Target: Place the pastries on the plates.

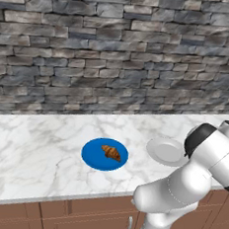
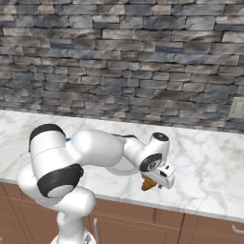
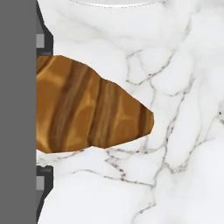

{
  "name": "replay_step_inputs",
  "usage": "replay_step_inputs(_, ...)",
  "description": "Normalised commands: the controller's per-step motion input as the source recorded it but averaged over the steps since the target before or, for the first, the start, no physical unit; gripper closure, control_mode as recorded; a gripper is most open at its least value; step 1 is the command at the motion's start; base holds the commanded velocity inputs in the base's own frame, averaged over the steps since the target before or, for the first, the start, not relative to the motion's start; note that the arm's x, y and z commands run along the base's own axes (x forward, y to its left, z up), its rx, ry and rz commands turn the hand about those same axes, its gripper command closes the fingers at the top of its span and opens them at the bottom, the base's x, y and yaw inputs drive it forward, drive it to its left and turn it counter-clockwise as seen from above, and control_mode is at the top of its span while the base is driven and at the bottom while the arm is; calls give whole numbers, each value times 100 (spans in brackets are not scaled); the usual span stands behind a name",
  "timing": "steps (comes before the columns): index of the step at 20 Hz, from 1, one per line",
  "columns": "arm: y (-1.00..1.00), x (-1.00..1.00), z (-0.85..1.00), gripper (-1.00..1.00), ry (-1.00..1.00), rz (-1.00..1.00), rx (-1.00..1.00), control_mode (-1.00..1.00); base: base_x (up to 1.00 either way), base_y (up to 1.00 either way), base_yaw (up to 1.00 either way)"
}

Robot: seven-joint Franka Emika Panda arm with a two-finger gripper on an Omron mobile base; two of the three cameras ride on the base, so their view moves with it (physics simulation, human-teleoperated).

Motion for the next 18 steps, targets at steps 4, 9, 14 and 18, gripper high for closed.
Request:
replay_step_inputs(4,0,0,-8,100,-5,0,0,-100,0,0,0)
replay_step_inputs(9,4,0,53,100,3,-2,0,-100,0,0,0)
replay_step_inputs(14,70,35,56,100,0,-3,0,-100,0,0,0)
replay_step_inputs(18,80,69,42,100,5,0,0,-100,0,0,0)
